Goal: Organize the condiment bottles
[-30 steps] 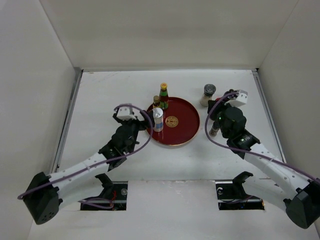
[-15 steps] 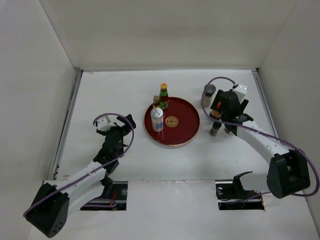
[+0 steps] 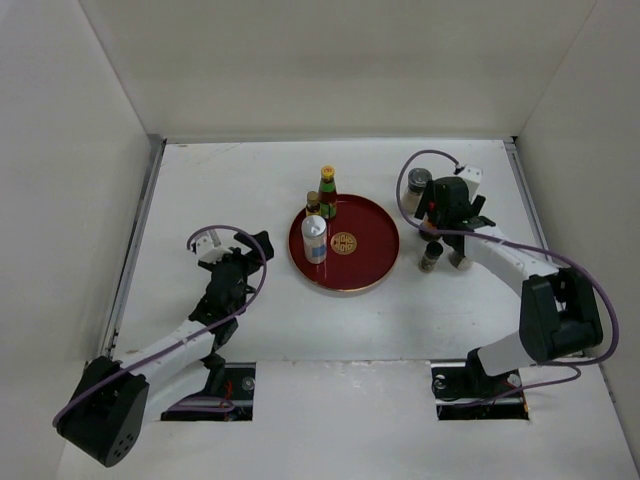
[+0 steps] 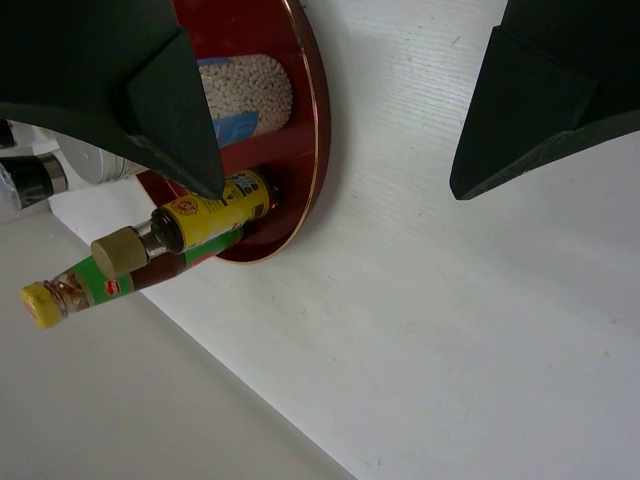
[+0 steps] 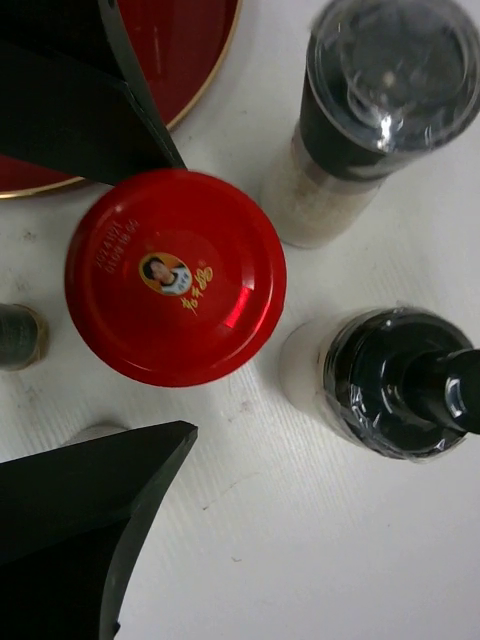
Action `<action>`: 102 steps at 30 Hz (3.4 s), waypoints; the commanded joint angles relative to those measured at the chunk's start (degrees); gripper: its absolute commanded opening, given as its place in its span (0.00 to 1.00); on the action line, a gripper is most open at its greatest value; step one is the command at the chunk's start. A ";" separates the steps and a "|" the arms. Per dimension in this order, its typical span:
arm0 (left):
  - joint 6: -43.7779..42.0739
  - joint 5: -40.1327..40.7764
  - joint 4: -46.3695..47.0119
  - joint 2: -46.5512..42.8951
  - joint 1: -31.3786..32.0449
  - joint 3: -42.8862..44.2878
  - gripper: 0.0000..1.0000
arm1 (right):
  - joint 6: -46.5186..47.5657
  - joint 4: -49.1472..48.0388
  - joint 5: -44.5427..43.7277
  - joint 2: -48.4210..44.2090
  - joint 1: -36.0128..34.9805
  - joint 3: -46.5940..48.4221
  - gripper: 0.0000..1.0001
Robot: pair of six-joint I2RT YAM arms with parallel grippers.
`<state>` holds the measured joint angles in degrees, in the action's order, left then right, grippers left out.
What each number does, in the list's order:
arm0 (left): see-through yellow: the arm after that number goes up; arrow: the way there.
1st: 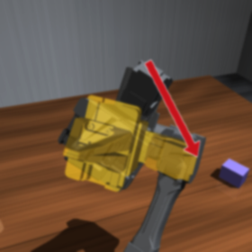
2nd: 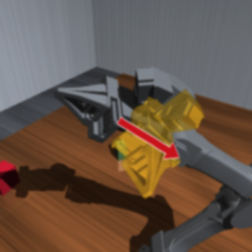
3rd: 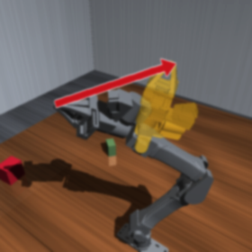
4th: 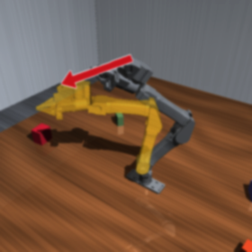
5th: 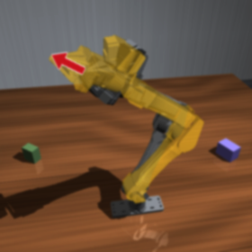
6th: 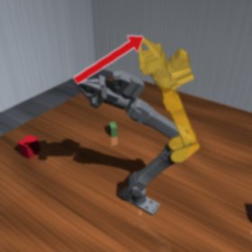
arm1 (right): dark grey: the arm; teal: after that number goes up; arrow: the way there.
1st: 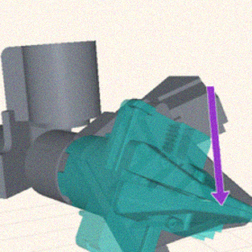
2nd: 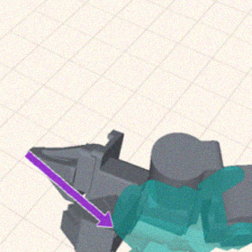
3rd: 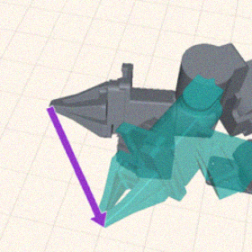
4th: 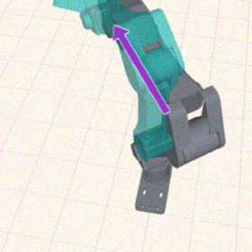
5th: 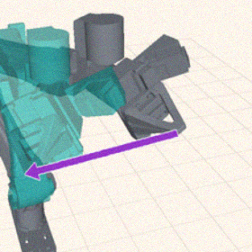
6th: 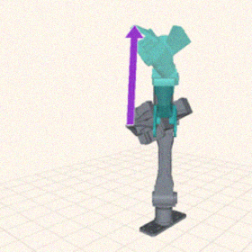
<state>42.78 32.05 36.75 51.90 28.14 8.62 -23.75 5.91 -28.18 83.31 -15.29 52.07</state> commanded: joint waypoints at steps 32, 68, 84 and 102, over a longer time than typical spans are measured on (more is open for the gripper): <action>0.63 -3.75 5.87 5.67 -0.41 1.05 1.00 | 5.90 -21.38 6.04 8.96 -16.74 16.29 0.56; 0.72 -6.04 7.19 8.57 -0.50 1.75 1.00 | 8.10 -12.95 1.64 9.05 -2.60 16.47 1.00; 0.63 -6.74 7.28 9.71 -0.15 2.28 1.00 | 7.75 -15.13 6.21 20.84 0.31 21.49 0.82; 0.90 -6.57 7.28 9.80 -0.85 2.19 1.00 | 5.04 -16.99 0.24 -4.90 -11.90 2.51 0.52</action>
<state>43.13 25.41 41.36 62.35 27.75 8.78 -16.21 -6.96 -26.44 81.49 -23.59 56.10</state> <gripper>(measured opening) 0.997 0.708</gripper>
